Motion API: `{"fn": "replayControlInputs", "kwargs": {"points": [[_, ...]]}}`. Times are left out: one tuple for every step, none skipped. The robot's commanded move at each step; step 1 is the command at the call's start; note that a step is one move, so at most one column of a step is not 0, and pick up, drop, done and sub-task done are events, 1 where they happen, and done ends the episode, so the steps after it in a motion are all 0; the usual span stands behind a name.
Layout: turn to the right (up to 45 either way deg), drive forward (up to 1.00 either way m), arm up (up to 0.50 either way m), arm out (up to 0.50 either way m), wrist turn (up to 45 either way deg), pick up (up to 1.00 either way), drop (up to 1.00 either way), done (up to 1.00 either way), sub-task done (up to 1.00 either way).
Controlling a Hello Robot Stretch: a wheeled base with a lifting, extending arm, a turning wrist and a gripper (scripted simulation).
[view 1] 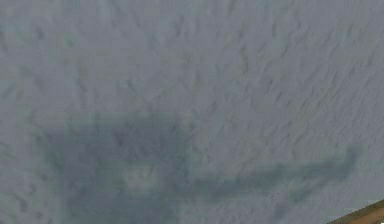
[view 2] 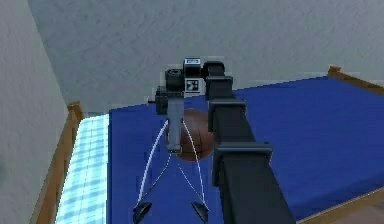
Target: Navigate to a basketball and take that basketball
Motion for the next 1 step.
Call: {"fn": "replayControlInputs", "kwargs": {"points": [[0.0, 0.00, 0.00, 0.00, 45.0, 0.00, 0.00, 0.00, 0.00]]}}
